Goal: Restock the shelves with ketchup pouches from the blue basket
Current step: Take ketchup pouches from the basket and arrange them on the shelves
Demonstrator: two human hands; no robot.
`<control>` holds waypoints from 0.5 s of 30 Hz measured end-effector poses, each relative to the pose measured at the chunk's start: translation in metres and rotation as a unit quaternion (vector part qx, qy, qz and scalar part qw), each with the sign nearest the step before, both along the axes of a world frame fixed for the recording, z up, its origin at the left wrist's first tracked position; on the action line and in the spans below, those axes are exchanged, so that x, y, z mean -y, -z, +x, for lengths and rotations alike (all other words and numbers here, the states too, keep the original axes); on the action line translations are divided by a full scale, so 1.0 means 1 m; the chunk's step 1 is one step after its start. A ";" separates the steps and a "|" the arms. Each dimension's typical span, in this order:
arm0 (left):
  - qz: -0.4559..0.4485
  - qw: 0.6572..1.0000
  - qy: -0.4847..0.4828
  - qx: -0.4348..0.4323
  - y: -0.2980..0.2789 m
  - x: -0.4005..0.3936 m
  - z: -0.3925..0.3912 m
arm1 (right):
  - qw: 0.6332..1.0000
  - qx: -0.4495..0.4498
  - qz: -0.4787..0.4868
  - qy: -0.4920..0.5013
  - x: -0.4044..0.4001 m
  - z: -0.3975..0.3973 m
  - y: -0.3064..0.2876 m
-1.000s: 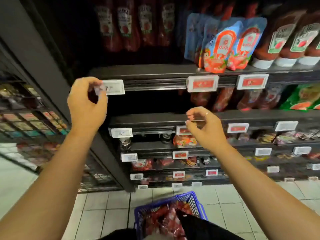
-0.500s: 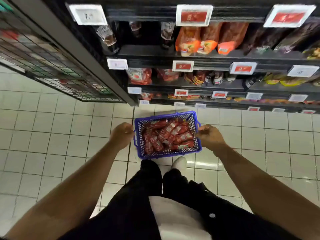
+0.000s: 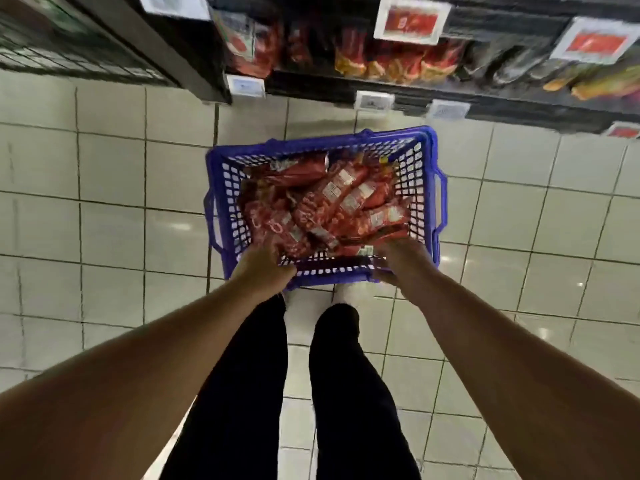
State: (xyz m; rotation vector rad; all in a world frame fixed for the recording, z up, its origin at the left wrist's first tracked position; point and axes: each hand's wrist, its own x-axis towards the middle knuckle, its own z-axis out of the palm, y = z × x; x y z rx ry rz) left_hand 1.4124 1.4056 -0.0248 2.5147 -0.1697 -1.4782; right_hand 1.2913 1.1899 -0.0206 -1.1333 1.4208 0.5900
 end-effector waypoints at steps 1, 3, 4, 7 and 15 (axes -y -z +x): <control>-0.015 1.000 0.010 0.015 0.023 0.012 0.004 | 1.000 0.006 -0.005 -0.002 0.000 0.008 0.024; -0.049 0.997 0.039 0.050 0.067 0.036 0.012 | 0.997 0.018 -0.054 -0.056 -0.001 0.025 0.071; -0.066 0.993 0.061 0.074 0.087 0.048 0.016 | 0.989 0.010 -0.106 -0.098 -0.001 0.032 0.092; -0.076 0.982 0.124 0.118 0.132 0.080 0.024 | 0.974 -0.011 -0.205 -0.091 0.001 0.048 0.143; -0.044 0.968 0.216 0.122 0.174 0.103 0.024 | 0.981 -0.039 -0.174 -0.073 0.008 0.064 0.192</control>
